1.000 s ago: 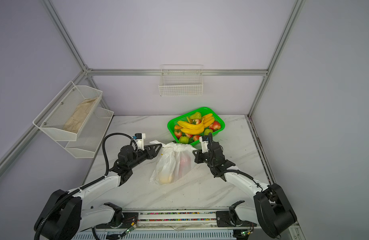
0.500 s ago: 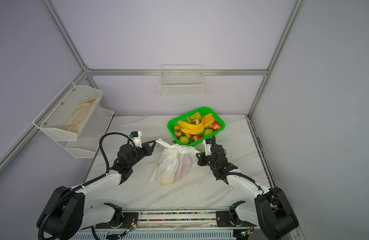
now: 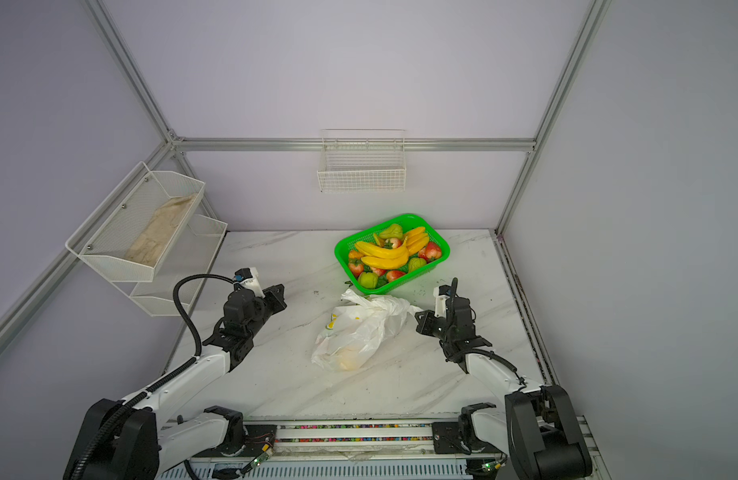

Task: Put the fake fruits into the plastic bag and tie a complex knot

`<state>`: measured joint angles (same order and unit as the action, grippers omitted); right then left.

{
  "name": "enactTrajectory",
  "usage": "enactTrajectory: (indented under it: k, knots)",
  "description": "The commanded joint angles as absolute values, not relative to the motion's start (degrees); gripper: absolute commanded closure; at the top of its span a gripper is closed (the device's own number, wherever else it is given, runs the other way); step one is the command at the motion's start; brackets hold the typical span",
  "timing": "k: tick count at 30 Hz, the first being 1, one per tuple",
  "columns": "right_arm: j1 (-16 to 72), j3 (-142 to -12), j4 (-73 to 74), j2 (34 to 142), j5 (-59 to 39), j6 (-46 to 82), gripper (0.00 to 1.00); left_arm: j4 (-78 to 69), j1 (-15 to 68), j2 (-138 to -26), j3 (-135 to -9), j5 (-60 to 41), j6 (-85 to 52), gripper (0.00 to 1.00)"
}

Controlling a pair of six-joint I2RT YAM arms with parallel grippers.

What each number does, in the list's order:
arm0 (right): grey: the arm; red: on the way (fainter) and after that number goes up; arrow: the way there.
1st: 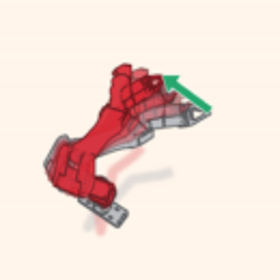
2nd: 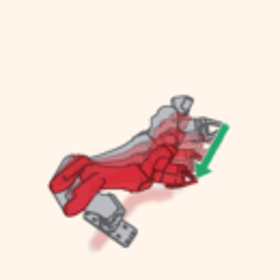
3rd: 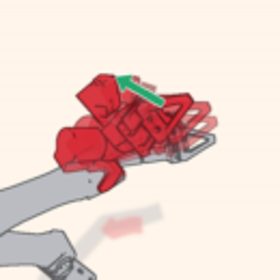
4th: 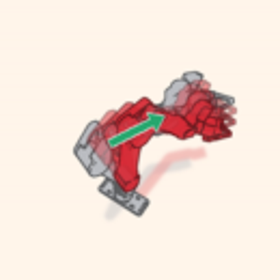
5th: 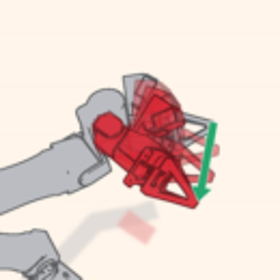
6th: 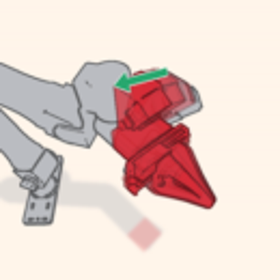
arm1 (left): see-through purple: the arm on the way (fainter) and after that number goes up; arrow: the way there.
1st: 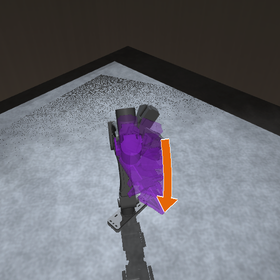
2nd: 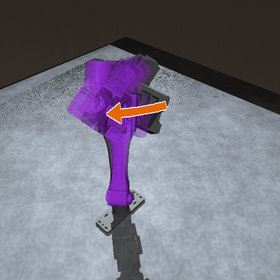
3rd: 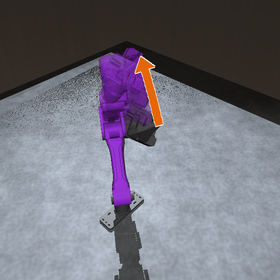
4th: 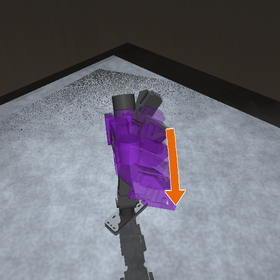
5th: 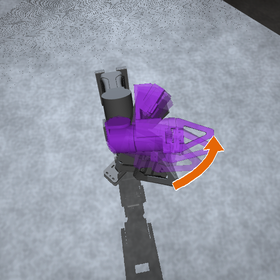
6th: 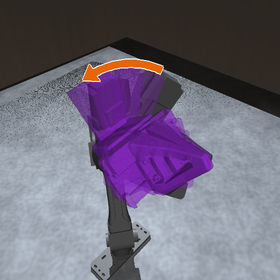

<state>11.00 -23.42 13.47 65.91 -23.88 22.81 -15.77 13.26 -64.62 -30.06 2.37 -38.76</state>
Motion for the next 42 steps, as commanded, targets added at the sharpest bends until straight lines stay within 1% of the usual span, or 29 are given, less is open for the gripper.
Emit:
enactTrajectory:
  k: [1,2,4,5,6,8,10,11,13,14,15,18,21,24,26,29,31,32,34,37,40,41,42]
  knots:
    - [11.34,-25.13,13.35,61.5,-25.55,21.72,0.85,-22.27,13.27,-62.16,-27.83,-2.31,-36.99,0.94]
    - [11.34,-25.6,12.46,60.1,-25.9,21.13,0.74,-24.16,13.27,-61.63,-27.15,-3.65,-36.68,0.77]
    - [11.34,-27.17,9.59,57.14,-25.4,19.6,0.59,-25.99,13.27,-60.42,-26.11,-5.22,-35.93,0.56]
    - [11.34,-28.06,8.1,55.57,-24.5,18.73,0.5,-26.18,13.27,-59.86,-25.83,-5.61,-35.32,0.47]
    - [11.32,-28.87,6.84,54.33,-23.63,18.0,0.4,-26.15,13.27,-59.2,-25.62,-5.7,-34.83,0.41]
    - [11.33,-30.75,4.63,51.99,-21.03,16.47,0.3,-25.87,13.27,-57.29,-25.19,-5.68,-33.32,0.32]
    - [11.32,-32.88,2.67,50.67,-17.62,15.0,0.22,-25.38,13.19,-55.03,-24.88,-5.09,-32.32,0.23]
    - [11.34,-34.06,1.77,50.16,-15.12,14.1,0.18,-24.9,13.18,-53.79,-24.7,-4.52,-31.82,0.16]
    - [11.34,-35.71,1.24,49.51,-10.49,12.91,0.12,-23.76,13.18,-51.01,-24.53,-2.53,-30.48,0.06]
    - [11.34,-36.33,1.74,49.4,-8.1,12.38,0.1,-22.85,13.18,-49.64,-24.39,-0.58,-29.59,0.02]
    - [11.34,-36.39,2.82,49.36,-6.45,12.08,0.09,-21.82,13.18,-48.6,-24.43,1.77,-29.35,0.01]
    - [11.31,-34.88,8.98,51.17,4.96,10.9,0.03,-21.26,13.1,-47.64,-23.25,10.48,-26.89,0.0]
    - [11.25,-31.7,18.73,56.18,15.73,9.78,0.03,-21.58,13.1,-50.31,-23.41,16.77,-22.47,0.0]
    - [11.16,-28.95,28.03,61.9,19.94,8.95,0.03,-21.02,13.1,-55.25,-25.34,20.91,-14.73,0.0]
    - [11.11,-25.48,39.12,67.01,22.29,6.17,0.03,-22.32,13.1,-59.15,-26.13,25.11,-8.78,0.0]
    - [11.07,-23.84,48.74,75.34,22.56,2.5,0.03,-30.65,12.88,-64.47,-24.56,29.33,-1.44,0.0]
    - [11.07,-22.69,56.15,81.17,22.07,1.55,0.03,-37.69,12.08,-68.3,-22.91,28.96,1.23,0.0]
    - [10.96,-22.16,60.99,83.96,21.9,0.61,0.03,-40.13,11.49,-70.51,-22.51,27.83,1.96,0.0]
    - [10.7,-23.76,61.39,86.41,20.86,-0.2,0.03,-42.59,10.12,-74.41,-22.72,24.99,3.64,0.0]
    - [9.49,-23.67,69.84,90.71,18.66,-3.3,0.03,-46.0,8.94,-79.8,-22.99,23.1,5.68,0.0]
    - [6.89,-23.77,75.06,94.36,14.09,-2.72,0.03,-50.06,5.65,-85.6,-22.28,18.59,3.21,0.0]
    - [6.07,-23.37,77.89,96.38,12.42,-2.2,0.03,-54.63,4.35,-87.54,-21.07,16.96,3.07,0.0]
    - [5.58,-23.25,79.81,98.6,11.66,-1.91,0.03,-56.05,3.34,-88.18,-20.38,16.21,1.74,0.0]
